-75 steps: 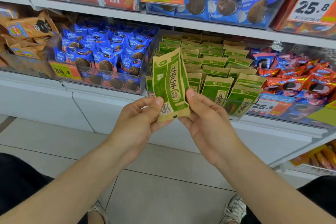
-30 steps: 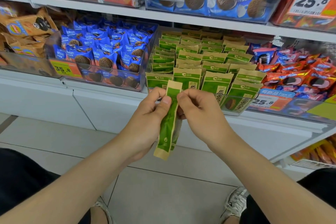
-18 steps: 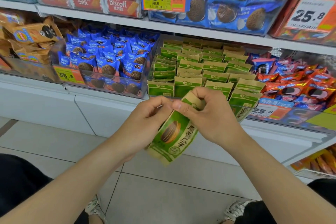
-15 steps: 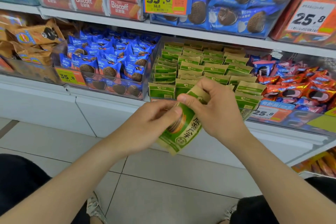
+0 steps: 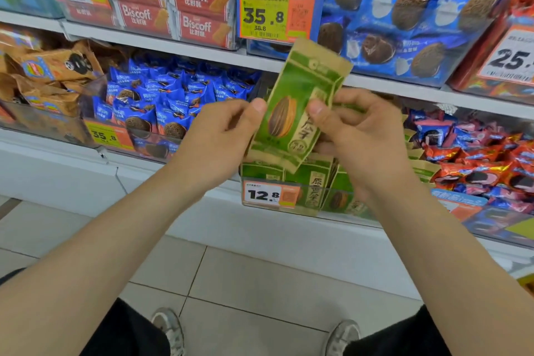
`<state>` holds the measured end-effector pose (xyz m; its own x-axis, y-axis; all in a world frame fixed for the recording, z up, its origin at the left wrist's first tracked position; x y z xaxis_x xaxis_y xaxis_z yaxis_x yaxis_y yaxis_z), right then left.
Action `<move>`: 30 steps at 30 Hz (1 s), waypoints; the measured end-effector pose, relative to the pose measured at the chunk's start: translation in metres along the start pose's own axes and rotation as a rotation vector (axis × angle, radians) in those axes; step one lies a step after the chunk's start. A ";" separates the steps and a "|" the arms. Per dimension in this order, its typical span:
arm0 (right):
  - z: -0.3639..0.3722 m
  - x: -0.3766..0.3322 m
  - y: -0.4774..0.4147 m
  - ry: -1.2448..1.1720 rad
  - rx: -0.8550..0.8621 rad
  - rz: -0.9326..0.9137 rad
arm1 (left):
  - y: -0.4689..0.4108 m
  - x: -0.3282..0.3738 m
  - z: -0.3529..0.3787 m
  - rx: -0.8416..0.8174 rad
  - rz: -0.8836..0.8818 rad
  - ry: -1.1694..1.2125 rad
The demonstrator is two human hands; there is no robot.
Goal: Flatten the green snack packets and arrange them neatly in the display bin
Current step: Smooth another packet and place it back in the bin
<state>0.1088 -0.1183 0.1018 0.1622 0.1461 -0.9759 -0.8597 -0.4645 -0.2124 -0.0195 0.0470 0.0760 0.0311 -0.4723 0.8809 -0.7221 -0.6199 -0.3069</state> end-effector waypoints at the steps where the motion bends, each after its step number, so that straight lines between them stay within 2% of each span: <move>1: 0.000 -0.003 -0.007 0.023 0.044 -0.088 | -0.013 -0.005 -0.001 0.042 0.029 -0.072; 3: -0.002 -0.006 -0.021 0.094 0.110 -0.232 | -0.037 -0.016 0.001 0.011 0.094 -0.200; 6: 0.000 -0.002 -0.037 0.157 0.153 -0.329 | -0.059 -0.037 0.011 -0.260 0.176 -0.459; 8: 0.003 0.006 -0.045 0.198 0.159 -0.319 | -0.062 -0.049 0.012 -0.395 0.118 -0.575; 10: 0.006 0.016 -0.049 0.228 0.154 -0.322 | -0.063 -0.058 0.011 -0.440 0.063 -0.596; 15: 0.016 0.027 -0.053 0.323 0.147 -0.348 | -0.064 -0.058 0.013 -0.475 -0.041 -0.702; 21: 0.018 0.032 -0.054 0.325 0.174 -0.382 | -0.069 -0.056 0.012 -0.504 -0.007 -0.763; 26: 0.022 0.029 -0.053 0.366 -0.036 -0.467 | -0.075 -0.059 0.014 -0.461 0.015 -0.752; 30: 0.026 0.035 -0.057 0.662 -0.170 -0.493 | -0.077 -0.062 0.014 -0.395 0.022 -0.715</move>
<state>0.1513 -0.0637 0.0809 0.7959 -0.1517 -0.5861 -0.5404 -0.6145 -0.5748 0.0441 0.1152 0.0399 0.3508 -0.8502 0.3926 -0.9139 -0.4023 -0.0546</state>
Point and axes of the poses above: each hand's wrist, its own y-axis away from the middle knuckle, its own z-axis out of the palm, x = y × z, the point moved 4 cm from there along -y, towards the middle knuckle, and after that the axes turned 5 degrees about x, right-handed, at the moved point
